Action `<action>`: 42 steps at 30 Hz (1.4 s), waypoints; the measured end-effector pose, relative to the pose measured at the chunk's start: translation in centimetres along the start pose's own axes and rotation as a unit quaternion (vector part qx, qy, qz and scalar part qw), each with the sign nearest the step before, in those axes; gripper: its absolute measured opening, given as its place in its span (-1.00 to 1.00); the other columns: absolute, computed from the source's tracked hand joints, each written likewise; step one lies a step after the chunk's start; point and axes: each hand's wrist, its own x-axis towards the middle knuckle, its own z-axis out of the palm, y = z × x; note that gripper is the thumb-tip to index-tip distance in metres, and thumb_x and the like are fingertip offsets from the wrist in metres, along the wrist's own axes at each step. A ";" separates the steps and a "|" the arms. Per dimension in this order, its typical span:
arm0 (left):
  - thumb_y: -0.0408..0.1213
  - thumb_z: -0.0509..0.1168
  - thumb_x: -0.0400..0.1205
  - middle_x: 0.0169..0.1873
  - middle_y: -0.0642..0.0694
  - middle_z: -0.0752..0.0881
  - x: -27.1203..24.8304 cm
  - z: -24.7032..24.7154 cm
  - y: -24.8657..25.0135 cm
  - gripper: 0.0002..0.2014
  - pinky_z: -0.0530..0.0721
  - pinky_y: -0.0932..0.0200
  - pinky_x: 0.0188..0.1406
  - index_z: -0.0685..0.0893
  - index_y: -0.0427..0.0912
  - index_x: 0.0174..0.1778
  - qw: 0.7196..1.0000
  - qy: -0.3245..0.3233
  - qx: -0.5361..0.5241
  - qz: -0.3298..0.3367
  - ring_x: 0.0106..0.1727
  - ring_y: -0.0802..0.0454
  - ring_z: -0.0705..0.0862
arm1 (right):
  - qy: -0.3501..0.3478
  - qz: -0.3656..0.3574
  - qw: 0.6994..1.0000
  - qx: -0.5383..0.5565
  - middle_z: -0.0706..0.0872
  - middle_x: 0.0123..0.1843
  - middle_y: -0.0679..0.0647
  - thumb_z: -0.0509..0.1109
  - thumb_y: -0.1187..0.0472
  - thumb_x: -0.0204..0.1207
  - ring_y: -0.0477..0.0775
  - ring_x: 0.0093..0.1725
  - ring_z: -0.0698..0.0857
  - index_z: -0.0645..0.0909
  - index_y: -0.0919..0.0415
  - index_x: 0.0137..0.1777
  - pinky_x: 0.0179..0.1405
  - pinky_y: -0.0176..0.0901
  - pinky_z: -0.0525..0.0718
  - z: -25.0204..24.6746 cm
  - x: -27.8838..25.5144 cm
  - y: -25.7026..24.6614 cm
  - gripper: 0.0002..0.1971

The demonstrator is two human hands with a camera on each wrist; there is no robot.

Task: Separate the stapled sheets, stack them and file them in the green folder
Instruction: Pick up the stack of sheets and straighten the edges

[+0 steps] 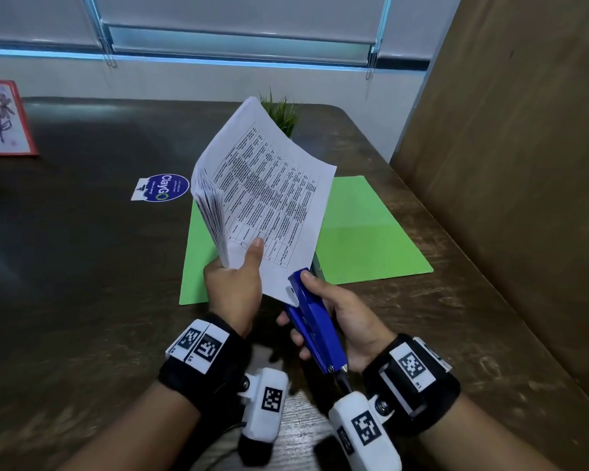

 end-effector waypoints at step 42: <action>0.15 0.56 0.40 -0.06 -0.19 0.79 -4.7 -4.2 -5.8 -0.37 0.67 0.07 -0.28 0.76 -0.23 0.25 0.933 -0.134 -0.032 -0.331 -0.14 -0.08 0.73 | 0.116 0.102 0.988 -0.020 0.74 -0.27 0.34 0.41 -0.08 0.60 0.18 -0.38 0.76 0.67 0.44 -0.02 -0.47 -0.15 0.74 0.3 1.1 4.7 -0.52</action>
